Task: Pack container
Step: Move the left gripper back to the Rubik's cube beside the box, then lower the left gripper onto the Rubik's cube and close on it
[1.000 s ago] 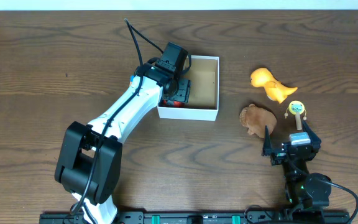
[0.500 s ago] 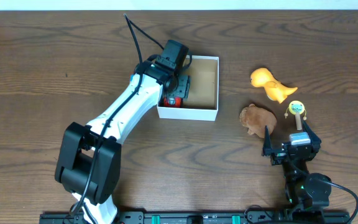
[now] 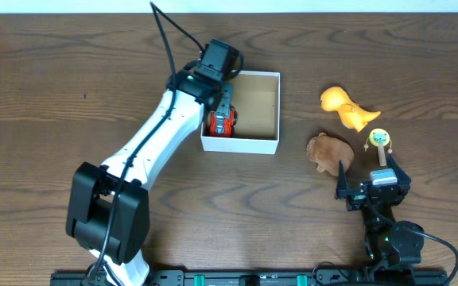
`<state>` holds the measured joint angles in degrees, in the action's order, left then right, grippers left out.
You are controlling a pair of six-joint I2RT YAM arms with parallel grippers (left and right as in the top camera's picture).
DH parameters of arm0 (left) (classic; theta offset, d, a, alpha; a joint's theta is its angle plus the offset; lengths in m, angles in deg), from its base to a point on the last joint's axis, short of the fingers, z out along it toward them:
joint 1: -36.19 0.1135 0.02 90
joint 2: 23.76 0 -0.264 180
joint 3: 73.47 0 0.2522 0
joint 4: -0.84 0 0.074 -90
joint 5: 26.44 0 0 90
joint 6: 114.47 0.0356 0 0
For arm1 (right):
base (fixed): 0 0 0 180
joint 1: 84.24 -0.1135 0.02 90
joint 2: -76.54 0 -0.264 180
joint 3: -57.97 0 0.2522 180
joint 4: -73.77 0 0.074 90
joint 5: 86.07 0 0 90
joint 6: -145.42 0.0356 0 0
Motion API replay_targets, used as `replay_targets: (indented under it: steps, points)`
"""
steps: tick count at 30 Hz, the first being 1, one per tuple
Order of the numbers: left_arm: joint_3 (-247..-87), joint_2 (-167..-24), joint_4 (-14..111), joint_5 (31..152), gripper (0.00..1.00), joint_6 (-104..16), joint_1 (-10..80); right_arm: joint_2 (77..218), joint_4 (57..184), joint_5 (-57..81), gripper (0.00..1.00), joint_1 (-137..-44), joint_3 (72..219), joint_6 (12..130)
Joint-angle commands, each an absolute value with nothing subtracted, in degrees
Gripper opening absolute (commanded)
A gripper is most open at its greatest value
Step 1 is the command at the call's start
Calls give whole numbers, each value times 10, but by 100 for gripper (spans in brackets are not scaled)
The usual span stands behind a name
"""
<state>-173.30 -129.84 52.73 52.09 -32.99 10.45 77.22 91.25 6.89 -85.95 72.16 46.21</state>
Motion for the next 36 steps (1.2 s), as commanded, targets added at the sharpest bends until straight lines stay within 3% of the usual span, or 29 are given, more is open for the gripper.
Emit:
replay_targets:
  steps: [1,5,10,17,23,36]
  points:
    - [-1745,-1275,539,468,57,-327,139,769,915,67,99,-852,721,473]
    - [-1745,-1274,545,499,69,-332,181,769,915,67,99,-852,721,473]
    - [-1745,-1275,540,541,76,-332,228,769,915,67,99,-852,721,473]
    - [-1743,-1298,536,542,77,-329,264,769,915,67,99,-852,721,473]
    - [-1743,-1328,533,617,78,-240,264,769,915,67,98,-852,721,473]
    - [-1743,-1420,525,624,81,-238,264,769,915,67,99,-852,721,473]
